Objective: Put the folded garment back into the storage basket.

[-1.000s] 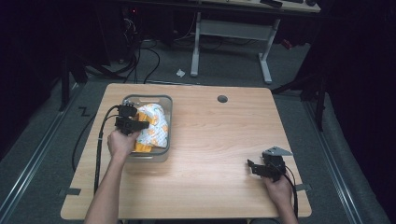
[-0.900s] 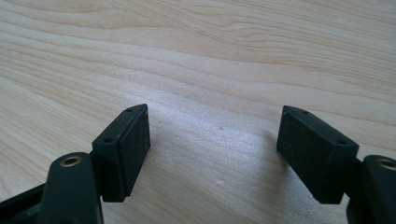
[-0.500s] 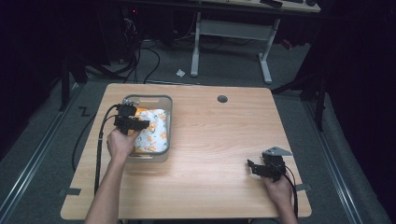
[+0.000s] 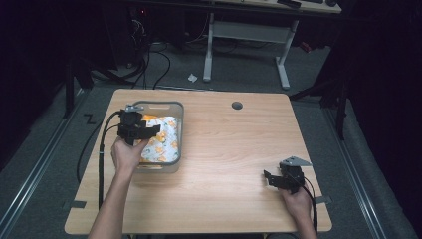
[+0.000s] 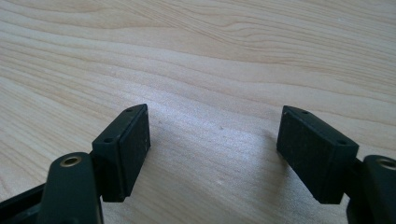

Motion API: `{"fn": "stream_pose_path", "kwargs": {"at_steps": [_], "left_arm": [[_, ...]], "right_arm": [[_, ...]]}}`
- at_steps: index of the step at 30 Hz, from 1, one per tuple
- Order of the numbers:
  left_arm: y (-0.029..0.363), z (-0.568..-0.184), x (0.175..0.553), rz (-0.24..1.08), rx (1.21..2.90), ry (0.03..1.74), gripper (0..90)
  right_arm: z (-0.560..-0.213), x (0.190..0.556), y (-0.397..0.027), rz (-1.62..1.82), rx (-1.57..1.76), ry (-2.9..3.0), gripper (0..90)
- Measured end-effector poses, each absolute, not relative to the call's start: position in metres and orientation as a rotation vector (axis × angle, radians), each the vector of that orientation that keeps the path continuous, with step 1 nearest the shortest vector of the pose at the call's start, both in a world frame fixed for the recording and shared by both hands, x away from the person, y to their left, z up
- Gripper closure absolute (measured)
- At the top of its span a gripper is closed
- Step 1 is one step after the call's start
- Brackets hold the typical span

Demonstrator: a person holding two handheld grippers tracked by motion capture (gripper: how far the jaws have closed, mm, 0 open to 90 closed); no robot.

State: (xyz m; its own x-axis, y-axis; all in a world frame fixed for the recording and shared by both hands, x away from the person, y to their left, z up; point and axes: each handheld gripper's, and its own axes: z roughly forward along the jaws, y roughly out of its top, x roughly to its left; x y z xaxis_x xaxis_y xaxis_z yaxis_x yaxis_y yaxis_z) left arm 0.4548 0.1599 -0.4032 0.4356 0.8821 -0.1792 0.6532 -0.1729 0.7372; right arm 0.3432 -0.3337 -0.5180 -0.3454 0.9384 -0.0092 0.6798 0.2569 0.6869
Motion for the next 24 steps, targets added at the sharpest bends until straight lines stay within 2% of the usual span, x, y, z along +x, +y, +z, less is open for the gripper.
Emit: {"fn": "stream_pose_path", "kwargs": {"at_steps": [24], "left_arm": [[0.128,-0.385,0.421,0.317,1.864,1.114,36.9]], "right_arm": [[-0.518,0.343,-0.334,0.834,1.471,2.116,26.0]]}}
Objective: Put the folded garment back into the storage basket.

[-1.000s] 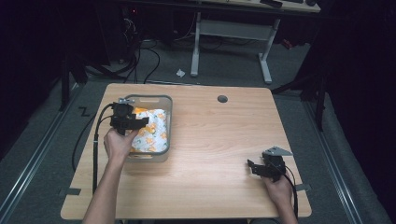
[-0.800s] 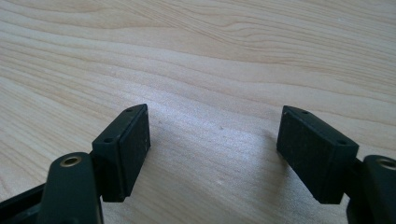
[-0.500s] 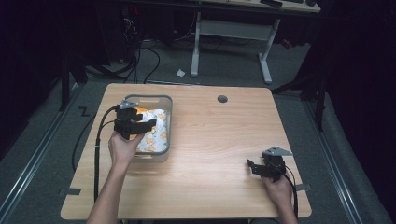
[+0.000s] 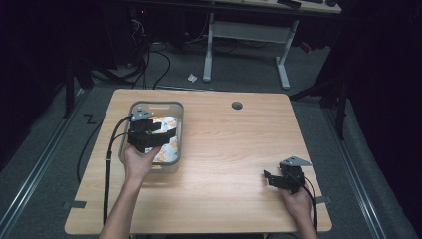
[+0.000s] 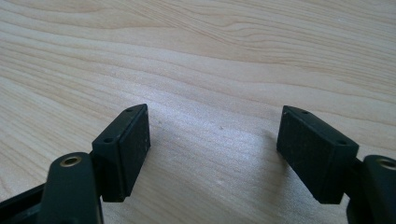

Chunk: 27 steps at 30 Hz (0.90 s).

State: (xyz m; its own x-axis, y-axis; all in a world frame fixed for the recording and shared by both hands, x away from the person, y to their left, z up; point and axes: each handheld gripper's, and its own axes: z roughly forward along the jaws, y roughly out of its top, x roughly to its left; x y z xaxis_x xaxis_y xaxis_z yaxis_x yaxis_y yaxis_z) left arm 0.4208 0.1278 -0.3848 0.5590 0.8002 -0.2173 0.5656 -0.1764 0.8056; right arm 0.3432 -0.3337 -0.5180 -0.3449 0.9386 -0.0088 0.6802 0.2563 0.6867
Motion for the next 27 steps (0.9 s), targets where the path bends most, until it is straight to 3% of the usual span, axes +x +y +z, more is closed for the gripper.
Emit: {"fn": "stream_pose_path", "kwargs": {"at_steps": [27], "left_arm": [[0.099,-0.393,0.401,0.234,1.830,1.029,32.9]], "right_arm": [[-0.518,0.343,-0.334,0.833,1.471,2.116,26.1]]}}
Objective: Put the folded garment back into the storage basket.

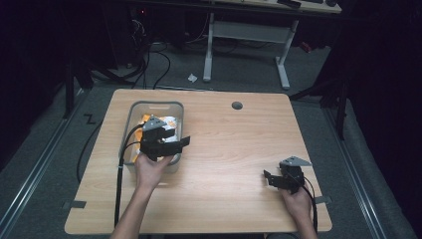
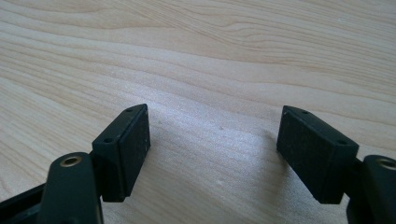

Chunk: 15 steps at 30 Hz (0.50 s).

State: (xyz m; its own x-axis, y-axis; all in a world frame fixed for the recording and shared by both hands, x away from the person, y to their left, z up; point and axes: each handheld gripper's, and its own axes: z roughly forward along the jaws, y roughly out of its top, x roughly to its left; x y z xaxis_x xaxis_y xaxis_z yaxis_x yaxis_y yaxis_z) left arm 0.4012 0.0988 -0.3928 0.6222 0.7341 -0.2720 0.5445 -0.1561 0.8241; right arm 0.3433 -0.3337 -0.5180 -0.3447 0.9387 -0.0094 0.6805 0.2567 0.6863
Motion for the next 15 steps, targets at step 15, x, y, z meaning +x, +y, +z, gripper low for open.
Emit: {"fn": "stream_pose_path", "kwargs": {"at_steps": [15], "left_arm": [[0.083,-0.397,0.391,0.208,1.821,0.997,33.7]], "right_arm": [[-0.518,0.343,-0.334,0.833,1.470,2.116,26.1]]}}
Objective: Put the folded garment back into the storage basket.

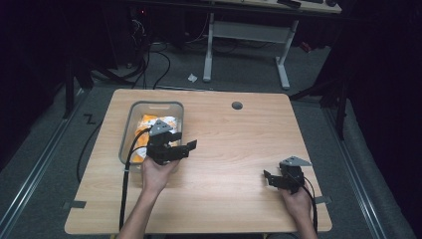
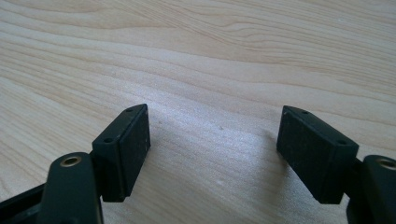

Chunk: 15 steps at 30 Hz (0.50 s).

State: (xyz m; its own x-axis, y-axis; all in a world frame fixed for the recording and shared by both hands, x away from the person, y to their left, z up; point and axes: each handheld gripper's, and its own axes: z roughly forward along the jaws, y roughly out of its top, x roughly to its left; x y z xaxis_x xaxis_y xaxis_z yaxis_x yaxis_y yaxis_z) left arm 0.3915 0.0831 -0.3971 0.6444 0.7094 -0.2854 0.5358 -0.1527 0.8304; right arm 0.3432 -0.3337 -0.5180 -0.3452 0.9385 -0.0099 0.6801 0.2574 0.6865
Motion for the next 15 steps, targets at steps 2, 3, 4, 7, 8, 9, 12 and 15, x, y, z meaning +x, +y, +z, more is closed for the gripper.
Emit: {"fn": "stream_pose_path", "kwargs": {"at_steps": [2,3,4,7,8,9,12,15], "left_arm": [[0.081,-0.398,0.391,0.203,1.826,0.991,33.7],[0.080,-0.398,0.391,0.201,1.826,0.992,33.8],[0.078,-0.398,0.390,0.194,1.826,0.993,34.2],[0.074,-0.398,0.389,0.197,1.832,0.981,35.7],[0.072,-0.399,0.389,0.197,1.836,0.979,35.9],[0.070,-0.400,0.388,0.192,1.837,0.976,36.0],[0.065,-0.402,0.387,0.184,1.851,0.965,35.8],[0.062,-0.403,0.387,0.178,1.857,0.965,35.5]], "right_arm": [[-0.518,0.343,-0.334,0.833,1.470,2.116,26.1],[-0.518,0.343,-0.334,0.833,1.471,2.116,26.1],[-0.518,0.343,-0.334,0.833,1.471,2.116,26.0],[-0.518,0.343,-0.334,0.833,1.471,2.116,26.0],[-0.518,0.343,-0.334,0.833,1.471,2.116,26.0],[-0.518,0.343,-0.334,0.833,1.472,2.116,26.0],[-0.518,0.343,-0.334,0.833,1.473,2.116,26.0],[-0.518,0.343,-0.334,0.833,1.472,2.116,26.0]]}}
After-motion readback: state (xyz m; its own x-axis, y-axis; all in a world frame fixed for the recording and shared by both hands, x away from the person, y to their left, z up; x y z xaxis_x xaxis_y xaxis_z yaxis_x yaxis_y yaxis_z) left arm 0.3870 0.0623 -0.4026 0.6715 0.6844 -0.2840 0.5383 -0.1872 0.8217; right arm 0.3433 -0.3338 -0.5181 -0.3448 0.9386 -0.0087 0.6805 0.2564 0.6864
